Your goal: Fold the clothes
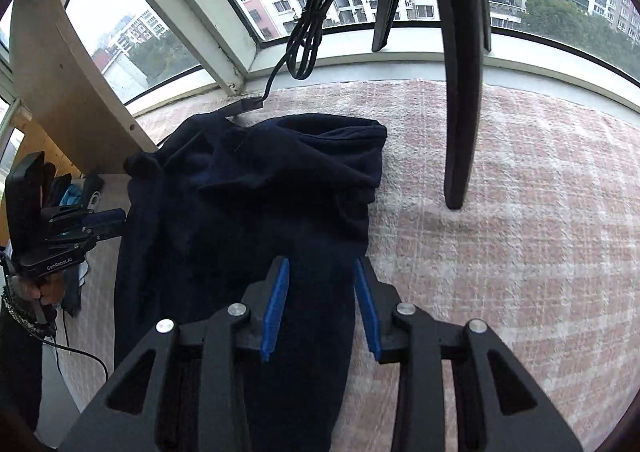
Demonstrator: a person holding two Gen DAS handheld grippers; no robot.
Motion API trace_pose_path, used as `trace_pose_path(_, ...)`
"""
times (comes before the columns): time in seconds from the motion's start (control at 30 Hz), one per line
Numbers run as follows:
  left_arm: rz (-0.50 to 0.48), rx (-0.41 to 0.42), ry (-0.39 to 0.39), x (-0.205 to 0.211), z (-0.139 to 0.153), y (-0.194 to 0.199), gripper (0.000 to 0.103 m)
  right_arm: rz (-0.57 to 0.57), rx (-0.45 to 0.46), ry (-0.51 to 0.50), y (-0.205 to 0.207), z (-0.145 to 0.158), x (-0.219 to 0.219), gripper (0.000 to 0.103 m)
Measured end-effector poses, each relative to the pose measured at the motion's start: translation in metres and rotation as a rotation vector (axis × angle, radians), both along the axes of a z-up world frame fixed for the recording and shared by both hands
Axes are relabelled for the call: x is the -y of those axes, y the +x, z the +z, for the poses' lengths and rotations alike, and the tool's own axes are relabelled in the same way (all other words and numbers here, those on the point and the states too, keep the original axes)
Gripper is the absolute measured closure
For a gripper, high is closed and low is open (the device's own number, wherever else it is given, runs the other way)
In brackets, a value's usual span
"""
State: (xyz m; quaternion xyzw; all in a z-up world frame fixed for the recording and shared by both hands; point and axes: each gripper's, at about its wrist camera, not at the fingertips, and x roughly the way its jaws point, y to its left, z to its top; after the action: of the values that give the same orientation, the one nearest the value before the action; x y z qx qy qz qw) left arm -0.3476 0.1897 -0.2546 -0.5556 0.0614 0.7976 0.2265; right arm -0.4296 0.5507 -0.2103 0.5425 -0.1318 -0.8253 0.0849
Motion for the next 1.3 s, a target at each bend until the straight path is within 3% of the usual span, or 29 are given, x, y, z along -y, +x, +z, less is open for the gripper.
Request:
trace_pose_path(0.1,0.009,-0.01,0.001,-0.004,-0.006,-0.012,0.074,0.007,-0.014,-0.011,-0.021,-0.008,-0.002,0.063)
trace_pose_path(0.27,0.018,-0.021,0.006,-0.014,-0.004,-0.023,0.073,0.016,-0.031,-0.021,-0.029,-0.006,-0.006,0.063)
trace_pose_path(0.6,-0.019,-0.037,-0.029,-0.038,-0.002,-0.013,0.072,0.035,-0.062,-0.04,-0.032,0.002,-0.012,0.059)
trace_pose_path(0.73,-0.012,-0.04,-0.012,-0.029,0.005,-0.004,0.065,0.011,-0.074,-0.079,-0.033,0.004,-0.02,0.058)
trace_pose_path(0.93,0.005,-0.003,-0.028,-0.036,-0.007,-0.004,0.064,-0.023,-0.054,-0.055,-0.052,-0.014,-0.014,0.058)
trace_pose_path(1.23,-0.018,-0.044,-0.053,-0.054,-0.01,0.006,0.064,0.045,-0.116,0.14,-0.062,-0.021,0.022,0.052)
trace_pose_path(1.3,-0.022,-0.052,-0.044,-0.056,-0.009,0.01,0.073,0.064,-0.133,0.175,-0.059,-0.021,0.027,0.053)
